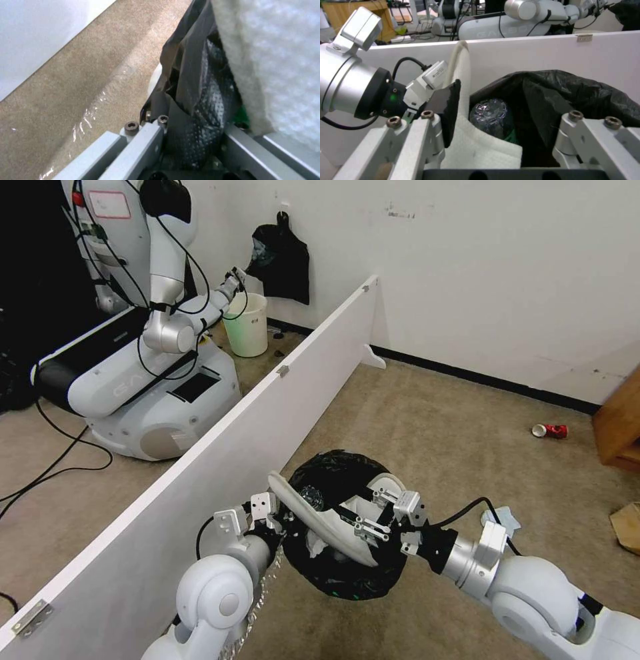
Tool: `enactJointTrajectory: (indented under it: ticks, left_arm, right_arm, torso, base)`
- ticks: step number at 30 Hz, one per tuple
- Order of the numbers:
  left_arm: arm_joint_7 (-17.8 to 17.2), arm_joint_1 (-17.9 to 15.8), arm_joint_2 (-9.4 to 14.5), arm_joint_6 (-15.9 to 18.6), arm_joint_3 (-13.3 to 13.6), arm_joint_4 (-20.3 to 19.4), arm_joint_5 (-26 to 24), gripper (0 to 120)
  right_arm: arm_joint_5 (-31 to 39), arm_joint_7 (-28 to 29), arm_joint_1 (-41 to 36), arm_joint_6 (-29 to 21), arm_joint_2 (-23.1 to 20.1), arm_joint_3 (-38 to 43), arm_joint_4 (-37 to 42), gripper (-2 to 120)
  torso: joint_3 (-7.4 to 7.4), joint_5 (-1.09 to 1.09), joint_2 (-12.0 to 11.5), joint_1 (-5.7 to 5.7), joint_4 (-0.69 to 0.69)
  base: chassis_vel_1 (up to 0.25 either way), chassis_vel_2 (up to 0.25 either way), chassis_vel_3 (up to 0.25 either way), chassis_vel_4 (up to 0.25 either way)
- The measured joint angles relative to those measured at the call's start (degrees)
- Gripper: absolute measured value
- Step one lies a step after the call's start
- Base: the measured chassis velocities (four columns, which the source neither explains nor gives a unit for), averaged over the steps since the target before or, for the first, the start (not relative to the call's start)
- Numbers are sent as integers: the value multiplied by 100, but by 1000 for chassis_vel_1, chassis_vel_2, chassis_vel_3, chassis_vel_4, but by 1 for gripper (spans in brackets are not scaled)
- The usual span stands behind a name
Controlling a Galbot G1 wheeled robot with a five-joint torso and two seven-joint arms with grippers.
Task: Pick up the trash bin, then pick up the garbage from the floor and place it into the trash bin.
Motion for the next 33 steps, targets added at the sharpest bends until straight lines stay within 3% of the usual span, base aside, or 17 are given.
enactJointTrajectory:
  ticks: [23, 33]
  left_arm:
    - [-44, 45, 45, 14, -22, -18, -23, 0]
    - [-314, 76, 107, 47, -29, -20, -99, 0]
  right_arm:
    - [12, 0, 19, 63, 60, 25, -20, 56]
    - [300, 15, 69, 139, 9, 422, 117, 56]
  torso:
    - [0, 1, 0, 0, 0]
    - [0, 0, 0, 0, 0]
  base:
    - [0, 0, 0, 0]
    - [0, 0, 0, 0]
